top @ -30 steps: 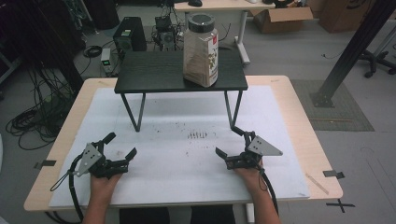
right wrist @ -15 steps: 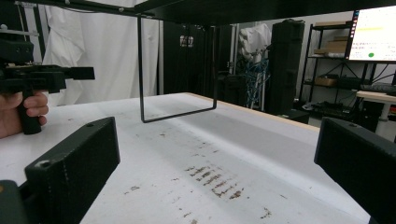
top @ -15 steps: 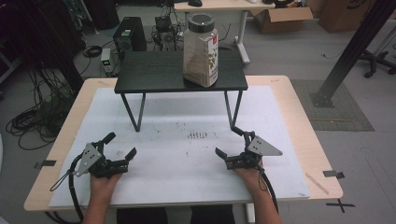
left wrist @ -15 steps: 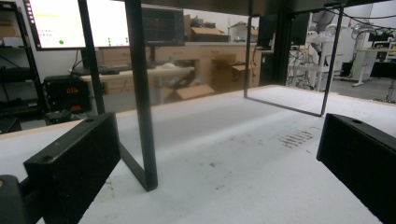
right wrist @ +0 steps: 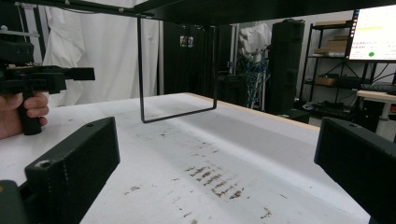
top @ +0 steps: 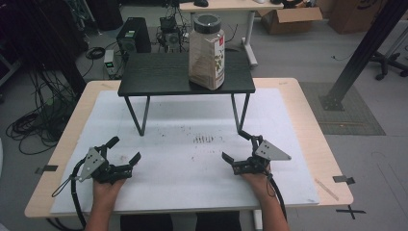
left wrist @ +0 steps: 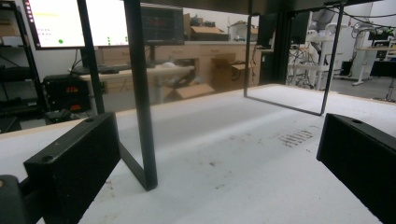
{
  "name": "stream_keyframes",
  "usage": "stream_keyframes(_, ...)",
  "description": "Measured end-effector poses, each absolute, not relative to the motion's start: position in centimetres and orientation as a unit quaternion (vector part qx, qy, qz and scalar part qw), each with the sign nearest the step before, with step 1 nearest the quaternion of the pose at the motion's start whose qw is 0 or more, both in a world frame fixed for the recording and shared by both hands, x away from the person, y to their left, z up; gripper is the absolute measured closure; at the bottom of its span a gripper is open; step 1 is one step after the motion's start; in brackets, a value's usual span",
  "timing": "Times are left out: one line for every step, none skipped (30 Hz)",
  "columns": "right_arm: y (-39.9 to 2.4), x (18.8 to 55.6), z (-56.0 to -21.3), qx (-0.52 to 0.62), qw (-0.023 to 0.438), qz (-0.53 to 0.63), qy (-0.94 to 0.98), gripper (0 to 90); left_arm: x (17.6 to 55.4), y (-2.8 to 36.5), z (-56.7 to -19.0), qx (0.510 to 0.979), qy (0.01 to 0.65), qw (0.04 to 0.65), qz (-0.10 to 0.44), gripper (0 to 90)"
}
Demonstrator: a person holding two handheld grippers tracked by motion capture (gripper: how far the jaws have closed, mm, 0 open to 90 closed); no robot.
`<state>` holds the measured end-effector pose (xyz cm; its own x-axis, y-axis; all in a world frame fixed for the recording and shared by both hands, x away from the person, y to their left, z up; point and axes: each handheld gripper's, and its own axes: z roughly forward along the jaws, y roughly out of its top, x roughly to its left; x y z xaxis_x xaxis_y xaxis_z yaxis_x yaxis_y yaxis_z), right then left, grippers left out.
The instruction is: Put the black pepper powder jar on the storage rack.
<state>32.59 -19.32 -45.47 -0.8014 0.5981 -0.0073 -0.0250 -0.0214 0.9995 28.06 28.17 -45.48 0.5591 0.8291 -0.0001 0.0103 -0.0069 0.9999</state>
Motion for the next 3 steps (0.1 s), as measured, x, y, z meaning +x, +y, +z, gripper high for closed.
stream_keyframes(-19.32, 32.59, -45.47, 0.217, 0.229, 0.681, 0.661, 0.0, 28.06, 28.17, -45.48, 0.628, 0.334, 0.620, 0.330, 0.2)
stream_keyframes(-19.32, 32.60, -45.47, 0.217, 0.228, 0.681, 0.661, 0.0, 28.04, 28.18, -45.48, 0.628, 0.333, 0.621, 0.331, 0.2)
stream_keyframes(-19.33, 32.61, -45.48, 0.217, 0.228, 0.681, 0.661, 0.0, 28.03, 28.19, -45.48, 0.628, 0.333, 0.621, 0.331, 0.2)
